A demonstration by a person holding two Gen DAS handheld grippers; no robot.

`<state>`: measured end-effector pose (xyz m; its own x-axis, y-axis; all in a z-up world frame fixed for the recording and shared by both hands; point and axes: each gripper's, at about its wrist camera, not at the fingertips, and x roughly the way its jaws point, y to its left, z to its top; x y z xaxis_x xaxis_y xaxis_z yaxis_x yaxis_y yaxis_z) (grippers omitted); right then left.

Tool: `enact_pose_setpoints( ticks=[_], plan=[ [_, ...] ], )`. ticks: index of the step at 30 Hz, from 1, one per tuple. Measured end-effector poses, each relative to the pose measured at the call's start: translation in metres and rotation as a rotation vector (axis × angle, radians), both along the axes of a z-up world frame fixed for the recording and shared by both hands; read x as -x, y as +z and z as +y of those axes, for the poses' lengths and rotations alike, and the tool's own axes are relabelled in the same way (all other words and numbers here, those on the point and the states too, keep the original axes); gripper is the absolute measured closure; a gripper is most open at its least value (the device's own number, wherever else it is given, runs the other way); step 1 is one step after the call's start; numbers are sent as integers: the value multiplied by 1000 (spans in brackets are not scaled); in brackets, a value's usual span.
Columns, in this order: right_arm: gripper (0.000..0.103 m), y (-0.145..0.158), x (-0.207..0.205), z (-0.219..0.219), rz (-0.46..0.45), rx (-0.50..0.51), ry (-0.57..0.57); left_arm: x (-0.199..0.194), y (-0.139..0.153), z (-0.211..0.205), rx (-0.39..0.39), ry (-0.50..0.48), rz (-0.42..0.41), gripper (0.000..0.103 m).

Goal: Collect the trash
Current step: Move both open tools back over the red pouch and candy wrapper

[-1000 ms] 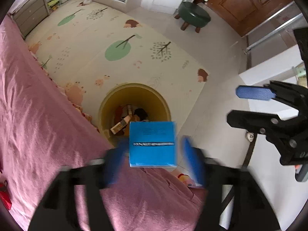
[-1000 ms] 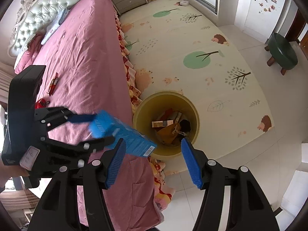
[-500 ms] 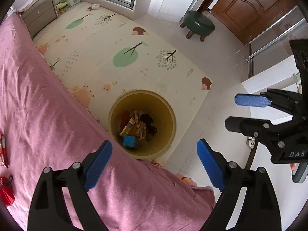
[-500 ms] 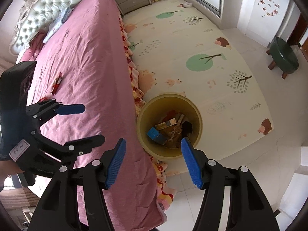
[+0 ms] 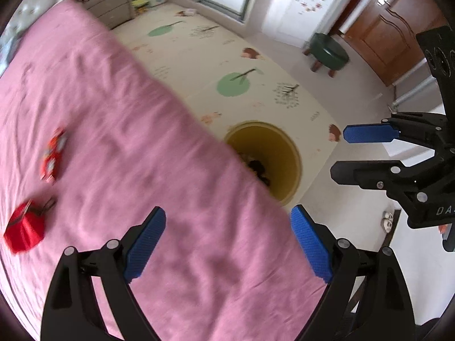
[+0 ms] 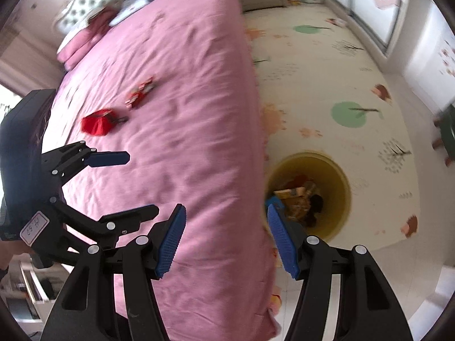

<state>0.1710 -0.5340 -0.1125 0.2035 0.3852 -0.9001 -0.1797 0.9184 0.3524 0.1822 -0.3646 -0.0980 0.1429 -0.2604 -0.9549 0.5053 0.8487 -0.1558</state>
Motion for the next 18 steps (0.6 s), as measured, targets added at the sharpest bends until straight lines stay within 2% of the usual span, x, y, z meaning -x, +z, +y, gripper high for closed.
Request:
enact_pose_setpoints(
  ticks=[9,18],
  plan=[
    [45,7,-16,117,-5,-20,177,6,3,113,-46,144,-15,14],
    [45,3,-41,211,-1,-23,298,-1,-5,222,-91,261,-18,14]
  ],
)
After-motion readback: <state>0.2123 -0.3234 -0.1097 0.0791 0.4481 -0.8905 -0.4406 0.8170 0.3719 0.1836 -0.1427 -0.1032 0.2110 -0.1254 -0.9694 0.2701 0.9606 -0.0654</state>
